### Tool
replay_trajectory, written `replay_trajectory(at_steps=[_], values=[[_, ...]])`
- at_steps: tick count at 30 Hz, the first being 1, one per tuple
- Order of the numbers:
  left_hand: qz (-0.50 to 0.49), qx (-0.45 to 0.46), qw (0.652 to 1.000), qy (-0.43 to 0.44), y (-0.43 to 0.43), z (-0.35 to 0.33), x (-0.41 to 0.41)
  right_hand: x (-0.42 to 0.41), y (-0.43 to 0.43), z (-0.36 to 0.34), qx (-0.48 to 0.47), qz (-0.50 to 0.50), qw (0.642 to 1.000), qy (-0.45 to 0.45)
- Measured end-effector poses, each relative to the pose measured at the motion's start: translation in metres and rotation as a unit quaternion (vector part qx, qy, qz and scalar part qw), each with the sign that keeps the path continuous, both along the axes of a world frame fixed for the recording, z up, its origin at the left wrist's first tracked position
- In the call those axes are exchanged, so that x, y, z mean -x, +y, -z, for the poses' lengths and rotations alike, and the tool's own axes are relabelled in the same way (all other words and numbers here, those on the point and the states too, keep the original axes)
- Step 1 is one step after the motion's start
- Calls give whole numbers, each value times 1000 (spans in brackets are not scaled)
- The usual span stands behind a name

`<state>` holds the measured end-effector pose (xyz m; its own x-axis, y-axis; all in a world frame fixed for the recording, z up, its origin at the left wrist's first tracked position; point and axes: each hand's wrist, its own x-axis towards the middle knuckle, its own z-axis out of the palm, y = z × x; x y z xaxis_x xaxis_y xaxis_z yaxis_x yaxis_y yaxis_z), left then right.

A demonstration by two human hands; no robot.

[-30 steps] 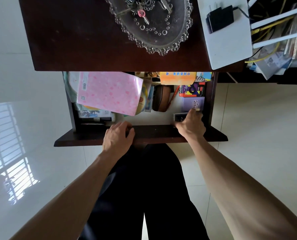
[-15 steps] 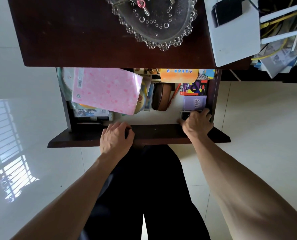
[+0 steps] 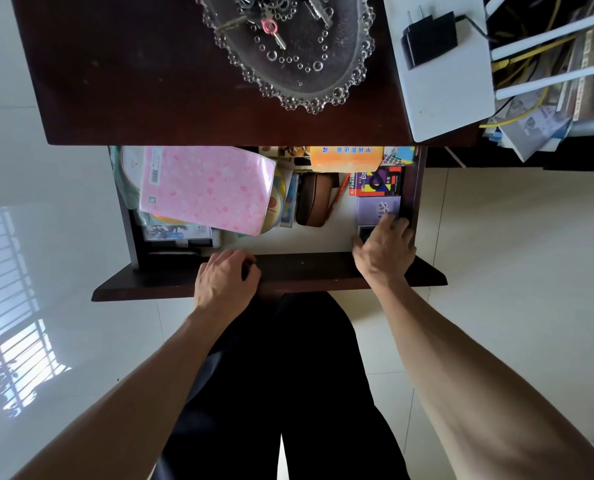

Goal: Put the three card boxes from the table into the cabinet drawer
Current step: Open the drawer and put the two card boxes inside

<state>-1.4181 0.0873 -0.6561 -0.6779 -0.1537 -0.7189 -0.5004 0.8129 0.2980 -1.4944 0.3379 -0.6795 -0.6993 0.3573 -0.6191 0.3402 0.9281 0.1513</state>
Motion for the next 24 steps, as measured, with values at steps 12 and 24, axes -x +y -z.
replay_trajectory(at_steps=[12, 24], values=[[-9, -9, 1000, -2, 0, -3, 1, -7, 2, 9, 44, -44, 994, -86], [-30, -43, 998, -38, -21, -54, 8, -1, 1, -41, 199, 113, 970, -87]])
